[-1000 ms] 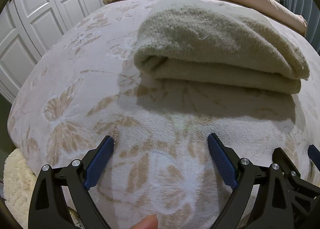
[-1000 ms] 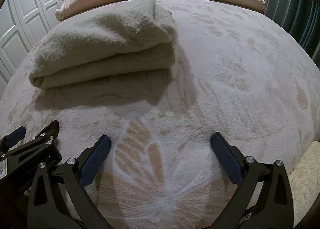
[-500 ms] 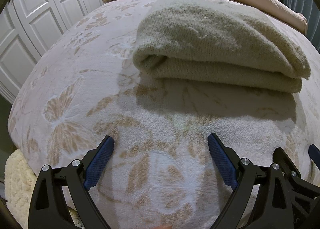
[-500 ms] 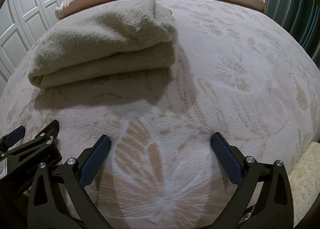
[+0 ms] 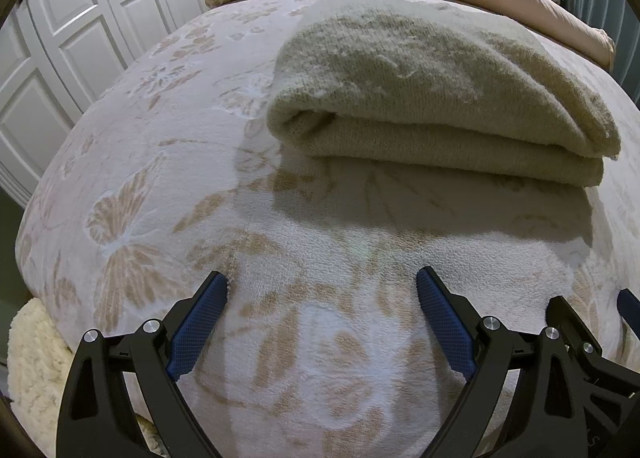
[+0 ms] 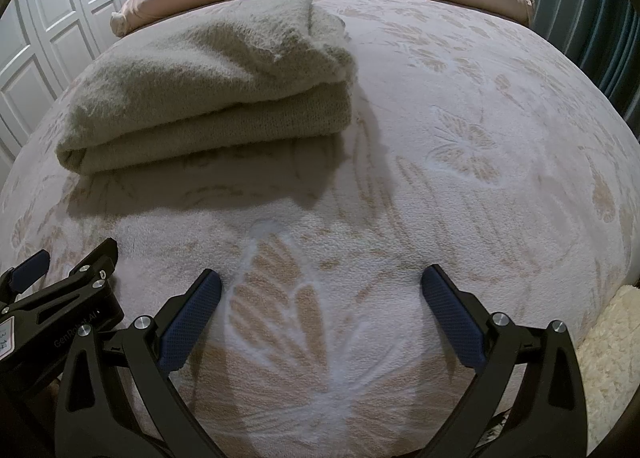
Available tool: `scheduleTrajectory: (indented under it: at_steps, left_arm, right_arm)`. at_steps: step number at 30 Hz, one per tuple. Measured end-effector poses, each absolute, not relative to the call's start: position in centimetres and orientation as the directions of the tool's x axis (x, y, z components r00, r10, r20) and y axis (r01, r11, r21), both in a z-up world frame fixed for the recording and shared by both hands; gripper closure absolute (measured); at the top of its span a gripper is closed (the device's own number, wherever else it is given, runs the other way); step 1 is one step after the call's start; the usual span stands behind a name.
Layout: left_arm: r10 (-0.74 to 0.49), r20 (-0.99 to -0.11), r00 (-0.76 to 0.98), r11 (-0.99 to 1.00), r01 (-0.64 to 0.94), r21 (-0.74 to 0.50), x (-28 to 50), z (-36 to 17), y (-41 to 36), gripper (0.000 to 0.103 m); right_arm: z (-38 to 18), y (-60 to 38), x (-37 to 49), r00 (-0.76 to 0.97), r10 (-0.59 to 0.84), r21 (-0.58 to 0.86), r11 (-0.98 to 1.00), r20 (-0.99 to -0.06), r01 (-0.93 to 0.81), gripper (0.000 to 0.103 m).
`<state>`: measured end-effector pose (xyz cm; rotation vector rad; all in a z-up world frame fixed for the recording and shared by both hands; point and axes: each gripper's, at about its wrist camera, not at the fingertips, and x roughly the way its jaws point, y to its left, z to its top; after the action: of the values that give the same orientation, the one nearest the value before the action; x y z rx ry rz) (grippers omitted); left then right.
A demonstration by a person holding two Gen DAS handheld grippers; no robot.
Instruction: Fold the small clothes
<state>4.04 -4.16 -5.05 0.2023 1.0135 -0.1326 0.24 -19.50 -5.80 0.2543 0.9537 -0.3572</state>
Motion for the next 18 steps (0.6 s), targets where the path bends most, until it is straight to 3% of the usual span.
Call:
scheduleTrajectory:
  at_steps: [9, 18]
  left_arm:
    - [0.019, -0.839, 0.543, 0.97, 0.194, 0.147, 4.5, -3.6, -4.8, 0.01]
    - [-0.025, -0.877, 0.48, 0.976, 0.201, 0.083, 6.8, -2.6, -5.3, 0.014]
  right_arm:
    - [-4.5, -20.0, 1.0, 0.512, -0.214, 0.022, 0.91, -0.832, 0.415, 0.005]
    - [-3.0, -21.0, 2.5, 0.522, -0.221, 0.024, 0.907, -0.824, 0.421, 0.006]
